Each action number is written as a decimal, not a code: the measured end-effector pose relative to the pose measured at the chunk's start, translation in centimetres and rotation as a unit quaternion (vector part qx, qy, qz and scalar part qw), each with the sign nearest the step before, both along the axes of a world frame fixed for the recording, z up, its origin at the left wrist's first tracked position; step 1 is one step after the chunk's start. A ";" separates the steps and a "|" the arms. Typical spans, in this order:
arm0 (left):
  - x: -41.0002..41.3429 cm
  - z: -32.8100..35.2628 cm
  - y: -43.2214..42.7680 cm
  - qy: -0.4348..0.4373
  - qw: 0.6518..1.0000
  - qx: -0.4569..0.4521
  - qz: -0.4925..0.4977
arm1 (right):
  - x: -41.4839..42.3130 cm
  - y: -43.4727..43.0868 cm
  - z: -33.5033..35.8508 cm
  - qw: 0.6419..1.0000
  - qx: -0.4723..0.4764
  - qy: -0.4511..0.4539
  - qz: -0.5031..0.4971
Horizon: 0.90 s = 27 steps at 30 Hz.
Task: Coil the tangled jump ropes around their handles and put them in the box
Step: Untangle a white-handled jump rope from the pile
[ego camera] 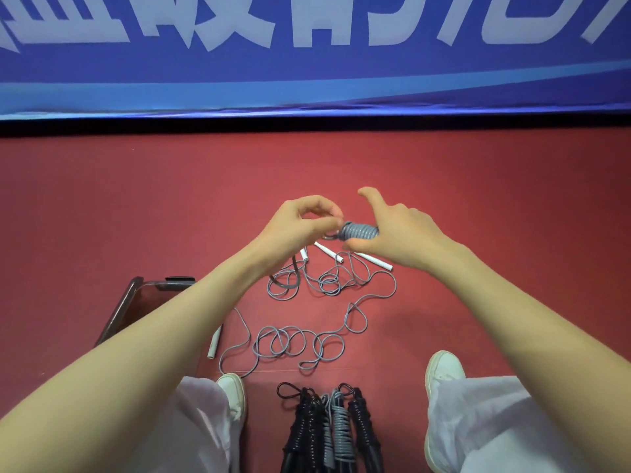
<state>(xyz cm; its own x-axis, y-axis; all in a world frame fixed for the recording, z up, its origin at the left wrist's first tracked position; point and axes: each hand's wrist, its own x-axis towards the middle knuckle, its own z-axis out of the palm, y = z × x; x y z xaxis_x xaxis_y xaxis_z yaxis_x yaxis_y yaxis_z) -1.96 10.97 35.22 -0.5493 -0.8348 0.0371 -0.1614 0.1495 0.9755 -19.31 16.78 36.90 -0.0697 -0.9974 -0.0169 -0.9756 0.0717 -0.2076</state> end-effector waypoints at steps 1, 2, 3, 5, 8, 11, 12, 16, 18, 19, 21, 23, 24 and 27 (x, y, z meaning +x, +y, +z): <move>-0.3 -0.1 0.0 0.038 0.999 0.021 0.030 | -0.1 -0.1 0.0 1.000 -0.021 -0.001 -0.011; -0.5 -0.2 0.0 0.077 0.994 0.054 0.059 | -0.1 -0.1 0.0 0.999 -0.039 -0.003 -0.018; -0.8 -0.3 0.0 0.109 0.986 0.090 0.083 | -0.1 -0.2 -0.1 0.998 -0.054 -0.002 -0.023; -1.4 -0.4 0.1 0.149 0.969 0.156 0.120 | 0.0 -0.2 -0.1 0.997 -0.076 0.009 -0.029; -2.0 -0.1 0.4 0.171 0.946 0.243 0.130 | 0.0 -0.2 0.0 0.993 -0.103 0.036 -0.033; -2.3 0.2 0.7 0.114 0.958 0.239 0.111 | -0.2 -0.3 0.0 0.989 -0.129 0.073 -0.026; -2.3 0.4 0.8 0.074 0.969 0.212 0.105 | -0.2 -0.2 0.0 0.987 -0.133 0.086 -0.022; -2.0 0.7 0.6 0.035 0.971 0.206 0.115 | 0.3 -0.3 -0.4 0.982 -0.140 0.126 0.001; -1.5 0.6 0.4 0.055 0.960 0.249 0.113 | 0.6 -0.4 -0.6 0.979 -0.141 0.144 0.013; -1.3 0.6 0.4 0.060 0.955 0.275 0.096 | 0.8 -0.4 -0.8 0.978 -0.141 0.155 0.020; -1.0 0.3 0.5 0.059 0.950 0.303 0.048 | 1.0 -0.5 -1.3 0.974 -0.146 0.167 0.031; -1.0 0.2 0.6 0.044 0.956 0.289 0.029 | 1.1 -0.6 -1.5 0.973 -0.156 0.166 0.030; -1.0 0.2 0.6 0.040 0.961 0.272 0.027 | 1.1 -0.6 -1.5 0.973 -0.161 0.162 0.027; -0.9 0.5 0.6 0.070 0.979 0.192 0.012 | 0.8 -0.8 -0.9 0.973 -0.188 0.135 0.007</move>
